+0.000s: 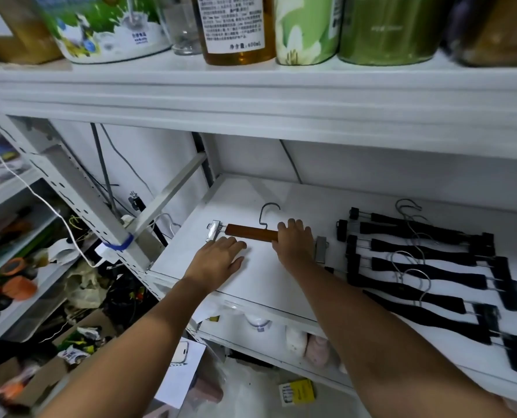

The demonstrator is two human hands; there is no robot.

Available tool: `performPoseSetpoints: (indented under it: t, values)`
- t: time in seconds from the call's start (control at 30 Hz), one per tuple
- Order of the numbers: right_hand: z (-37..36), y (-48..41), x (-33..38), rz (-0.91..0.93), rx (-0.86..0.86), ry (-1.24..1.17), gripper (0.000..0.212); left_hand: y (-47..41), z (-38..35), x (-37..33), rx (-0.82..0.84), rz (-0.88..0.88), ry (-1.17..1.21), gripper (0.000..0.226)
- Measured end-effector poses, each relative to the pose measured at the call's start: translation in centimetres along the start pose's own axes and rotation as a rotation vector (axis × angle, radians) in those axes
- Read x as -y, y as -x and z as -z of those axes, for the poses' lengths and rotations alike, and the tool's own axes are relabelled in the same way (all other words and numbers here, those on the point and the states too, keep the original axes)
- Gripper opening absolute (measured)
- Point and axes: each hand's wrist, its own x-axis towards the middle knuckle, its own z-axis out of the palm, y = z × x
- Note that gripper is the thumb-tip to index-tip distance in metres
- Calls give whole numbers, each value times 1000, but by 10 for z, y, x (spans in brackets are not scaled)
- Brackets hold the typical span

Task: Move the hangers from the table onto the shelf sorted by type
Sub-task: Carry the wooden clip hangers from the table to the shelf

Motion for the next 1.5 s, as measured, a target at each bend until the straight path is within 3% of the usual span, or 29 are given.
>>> performPoseSetpoints:
  t: [0.27,0.47,0.73,1.03,1.3,1.5]
  values:
    - [36,51,-73,-152,-108,-37,37,-24,1,-62,80,-64,81,41]
    - [64,113,-141,-293,-79,38,44,-43,-1,-138,104,-183,155,41]
    - [74,190,-214,-449,-47,35,39,-51,-21,-234,199,-318,189,44]
    - [59,231,-251,-376,69,-2,46,-61,-37,-276,224,-349,168,45]
    - [52,225,-261,-260,43,127,37,-70,-29,-295,201,-323,128,41]
    - [75,215,-269,-178,4,104,41,-74,-16,-299,206,-266,117,43]
